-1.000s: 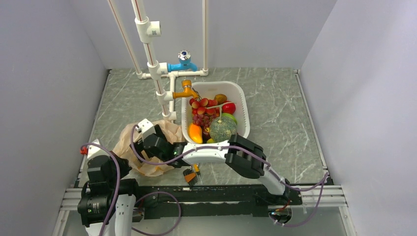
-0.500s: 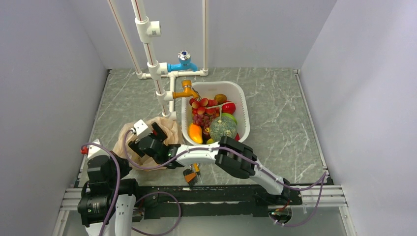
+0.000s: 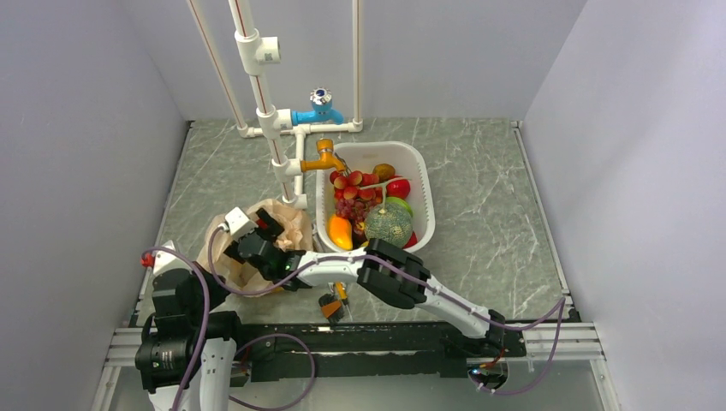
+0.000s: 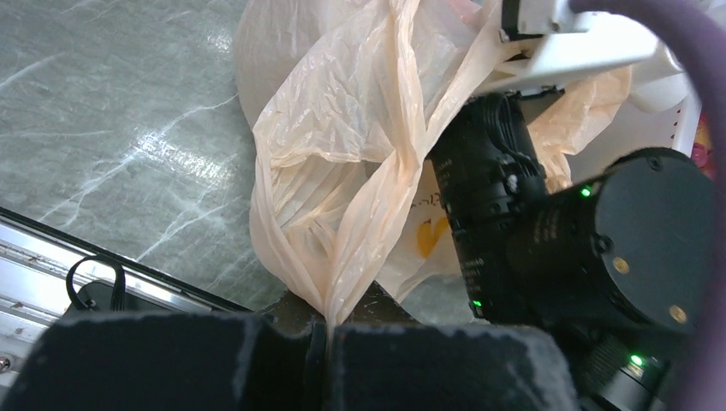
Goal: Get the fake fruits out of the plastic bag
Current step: Take out the fake fruit from the plastic bag.
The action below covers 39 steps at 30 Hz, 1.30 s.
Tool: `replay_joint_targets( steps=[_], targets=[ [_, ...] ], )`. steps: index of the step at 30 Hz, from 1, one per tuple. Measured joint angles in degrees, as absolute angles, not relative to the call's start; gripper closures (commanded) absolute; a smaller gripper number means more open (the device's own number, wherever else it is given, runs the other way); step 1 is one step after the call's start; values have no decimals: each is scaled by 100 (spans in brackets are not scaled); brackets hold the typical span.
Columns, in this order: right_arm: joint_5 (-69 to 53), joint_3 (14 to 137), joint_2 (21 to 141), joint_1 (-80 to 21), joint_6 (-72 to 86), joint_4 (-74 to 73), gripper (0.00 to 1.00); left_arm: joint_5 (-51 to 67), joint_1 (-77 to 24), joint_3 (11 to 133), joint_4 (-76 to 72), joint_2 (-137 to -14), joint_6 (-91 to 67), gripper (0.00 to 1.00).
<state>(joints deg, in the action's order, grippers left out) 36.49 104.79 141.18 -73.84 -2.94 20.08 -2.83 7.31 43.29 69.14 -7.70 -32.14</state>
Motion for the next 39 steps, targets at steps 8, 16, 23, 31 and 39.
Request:
replay_joint_targets(
  steps=[8, 16, 23, 31, 39],
  targets=[
    [3575, 11072, 14846, -7181, -644, 2512, 27, -276, 725, 4274, 6825, -893, -3214, 100],
    [3540, 11384, 15106, -7037, -843, 2816, 67, -274, 703, 4265, 6792, -965, -3214, 100],
    [2950, 10167, 14331, -6987, -718, 2908, 80, -279, 703, 4265, 6801, -965, -3214, 100],
    [1588, 8783, 12943, -6960, 25, 2508, 87, -281, 703, 4265, 6814, -947, -3214, 100],
    [-49, 8517, 12357, -6960, 751, 2099, 92, -281, 703, 4265, 6820, -913, -3214, 100]
  ],
)
